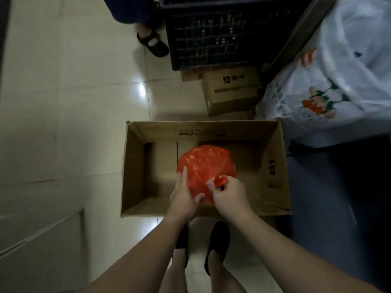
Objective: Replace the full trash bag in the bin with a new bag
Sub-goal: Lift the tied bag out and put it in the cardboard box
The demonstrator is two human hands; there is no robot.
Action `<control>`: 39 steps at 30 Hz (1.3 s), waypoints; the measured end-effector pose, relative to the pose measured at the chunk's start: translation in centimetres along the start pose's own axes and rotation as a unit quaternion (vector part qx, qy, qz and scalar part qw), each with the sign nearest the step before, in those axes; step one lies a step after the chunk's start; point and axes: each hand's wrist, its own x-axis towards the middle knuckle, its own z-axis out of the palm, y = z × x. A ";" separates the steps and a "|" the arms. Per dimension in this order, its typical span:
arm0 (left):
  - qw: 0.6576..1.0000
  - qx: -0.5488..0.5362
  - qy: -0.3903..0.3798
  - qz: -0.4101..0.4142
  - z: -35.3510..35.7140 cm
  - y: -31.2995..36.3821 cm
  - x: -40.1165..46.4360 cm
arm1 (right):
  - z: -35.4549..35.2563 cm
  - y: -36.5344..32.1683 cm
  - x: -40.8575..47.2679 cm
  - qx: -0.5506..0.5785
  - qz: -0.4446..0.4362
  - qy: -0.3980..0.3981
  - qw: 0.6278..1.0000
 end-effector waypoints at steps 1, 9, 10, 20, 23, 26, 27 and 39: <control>1.000 -0.003 -0.001 -0.009 1.1 -1.6 2.3 | 1.2 1.3 2.7 0.001 0.012 0.002 1.000; 0.995 -0.037 -0.043 -0.087 8.0 -12.2 14.8 | 9.8 10.3 17.3 0.007 0.054 -0.004 0.999; 0.993 -0.037 -0.054 -0.096 8.5 -13.1 15.6 | 10.5 11.1 18.4 -0.001 0.057 -0.011 0.998; 0.984 0.065 -0.120 -0.117 9.4 -15.5 18.4 | 11.9 15.2 21.7 -0.107 0.070 -0.033 0.991; 0.984 0.104 -0.103 -0.098 8.0 -14.2 18.1 | 10.7 15.3 20.8 -0.122 0.089 -0.044 0.988; 0.985 0.109 -0.096 -0.094 6.4 -11.6 16.5 | 8.6 14.7 18.1 -0.103 0.120 -0.053 0.986; 0.985 0.107 -0.101 -0.088 5.9 -9.9 15.6 | 7.4 14.3 16.8 -0.091 0.127 -0.049 0.987; 0.923 0.242 -0.204 0.219 0.8 24.8 -6.9 | -19.1 0.0 -14.3 0.057 0.091 0.195 0.975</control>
